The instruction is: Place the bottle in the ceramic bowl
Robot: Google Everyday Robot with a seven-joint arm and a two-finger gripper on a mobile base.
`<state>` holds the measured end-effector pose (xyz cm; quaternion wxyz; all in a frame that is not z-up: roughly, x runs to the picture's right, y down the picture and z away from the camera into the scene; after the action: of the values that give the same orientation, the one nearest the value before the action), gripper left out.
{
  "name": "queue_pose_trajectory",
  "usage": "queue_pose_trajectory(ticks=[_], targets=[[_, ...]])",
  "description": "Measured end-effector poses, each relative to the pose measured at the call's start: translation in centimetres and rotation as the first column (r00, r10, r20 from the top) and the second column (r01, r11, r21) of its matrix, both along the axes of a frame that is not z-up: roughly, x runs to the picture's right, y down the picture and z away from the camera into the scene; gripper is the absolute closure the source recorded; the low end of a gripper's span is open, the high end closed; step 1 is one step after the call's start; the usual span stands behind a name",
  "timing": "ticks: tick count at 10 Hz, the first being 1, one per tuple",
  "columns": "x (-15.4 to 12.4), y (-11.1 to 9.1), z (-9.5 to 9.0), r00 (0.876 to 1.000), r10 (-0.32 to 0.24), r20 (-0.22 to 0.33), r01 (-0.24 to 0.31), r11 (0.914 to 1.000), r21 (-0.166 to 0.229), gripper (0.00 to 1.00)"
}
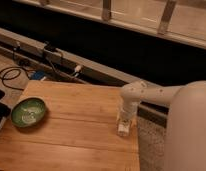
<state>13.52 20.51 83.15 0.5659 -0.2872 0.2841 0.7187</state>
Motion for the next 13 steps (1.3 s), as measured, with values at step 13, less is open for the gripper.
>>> queue_pose_trajectory(ticks=[13], targets=[[-14.6,-15.2,-2.9,0.870,0.037,0.492,-0.162,0.9636,0.213,1.00]])
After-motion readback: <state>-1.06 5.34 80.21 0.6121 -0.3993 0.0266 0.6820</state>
